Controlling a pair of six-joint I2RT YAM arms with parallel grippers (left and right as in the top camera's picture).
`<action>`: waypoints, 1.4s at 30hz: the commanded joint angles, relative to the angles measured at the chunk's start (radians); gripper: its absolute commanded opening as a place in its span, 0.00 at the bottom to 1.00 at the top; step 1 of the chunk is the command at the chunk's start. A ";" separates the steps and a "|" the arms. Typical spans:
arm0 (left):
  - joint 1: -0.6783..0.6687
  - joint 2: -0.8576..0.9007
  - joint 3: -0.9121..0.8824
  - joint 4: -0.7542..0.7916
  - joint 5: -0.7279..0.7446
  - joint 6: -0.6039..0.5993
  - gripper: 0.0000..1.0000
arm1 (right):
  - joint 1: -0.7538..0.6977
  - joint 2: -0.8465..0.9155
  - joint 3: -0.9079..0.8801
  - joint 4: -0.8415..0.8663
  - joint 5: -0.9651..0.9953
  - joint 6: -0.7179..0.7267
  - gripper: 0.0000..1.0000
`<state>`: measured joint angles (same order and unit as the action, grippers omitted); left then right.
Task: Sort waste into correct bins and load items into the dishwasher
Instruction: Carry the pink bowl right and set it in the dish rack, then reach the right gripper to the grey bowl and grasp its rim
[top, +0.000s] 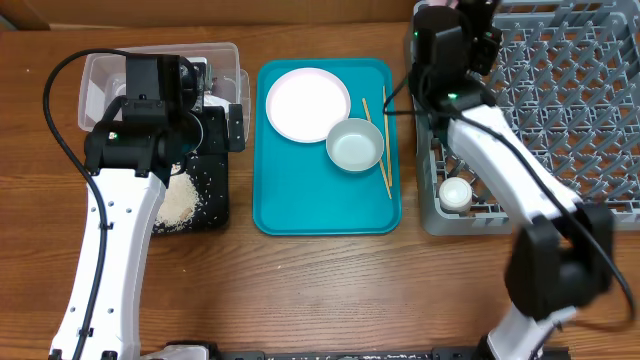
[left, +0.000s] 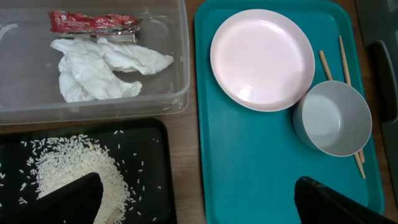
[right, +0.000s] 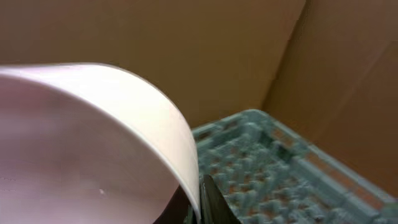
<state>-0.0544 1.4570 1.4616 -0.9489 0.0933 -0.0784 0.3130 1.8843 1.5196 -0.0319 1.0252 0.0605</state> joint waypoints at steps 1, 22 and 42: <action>0.002 -0.006 0.021 0.003 0.004 -0.014 1.00 | -0.040 0.124 0.005 0.109 0.180 -0.308 0.04; 0.002 -0.006 0.020 0.003 0.003 -0.014 1.00 | -0.025 0.253 0.003 -0.052 0.174 -0.311 0.04; 0.002 -0.006 0.021 0.004 0.003 -0.014 1.00 | 0.105 0.253 0.004 -0.108 0.147 -0.311 0.74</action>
<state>-0.0544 1.4570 1.4616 -0.9478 0.0929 -0.0784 0.3630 2.1258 1.5181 -0.1337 1.1774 -0.2615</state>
